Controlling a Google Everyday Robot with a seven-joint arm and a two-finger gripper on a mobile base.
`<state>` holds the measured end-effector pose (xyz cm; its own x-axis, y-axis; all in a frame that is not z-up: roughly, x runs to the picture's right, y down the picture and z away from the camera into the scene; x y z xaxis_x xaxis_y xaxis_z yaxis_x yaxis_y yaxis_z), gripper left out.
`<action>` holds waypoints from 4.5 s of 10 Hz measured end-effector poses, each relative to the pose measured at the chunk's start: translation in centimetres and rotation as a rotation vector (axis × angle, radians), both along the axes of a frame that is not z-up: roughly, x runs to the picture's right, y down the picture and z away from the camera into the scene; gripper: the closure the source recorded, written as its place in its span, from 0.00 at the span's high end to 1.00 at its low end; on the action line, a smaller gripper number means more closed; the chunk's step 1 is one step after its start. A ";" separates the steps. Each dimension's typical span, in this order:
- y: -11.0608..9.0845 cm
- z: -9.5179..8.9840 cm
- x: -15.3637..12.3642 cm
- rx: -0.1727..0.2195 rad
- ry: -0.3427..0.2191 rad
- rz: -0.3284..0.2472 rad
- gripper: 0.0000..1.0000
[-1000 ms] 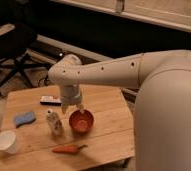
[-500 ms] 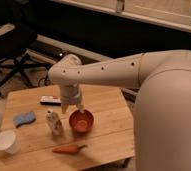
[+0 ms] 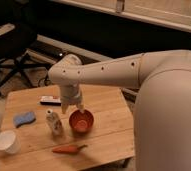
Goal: Push the ceramic bowl across the table
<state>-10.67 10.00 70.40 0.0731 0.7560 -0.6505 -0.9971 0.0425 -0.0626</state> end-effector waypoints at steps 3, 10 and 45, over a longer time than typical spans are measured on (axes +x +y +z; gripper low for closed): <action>0.5 0.1 0.3 -0.002 -0.026 0.030 0.65; 5.9 0.3 2.1 -0.064 -0.027 0.055 0.65; 2.6 12.5 -4.7 0.071 -0.089 0.008 0.65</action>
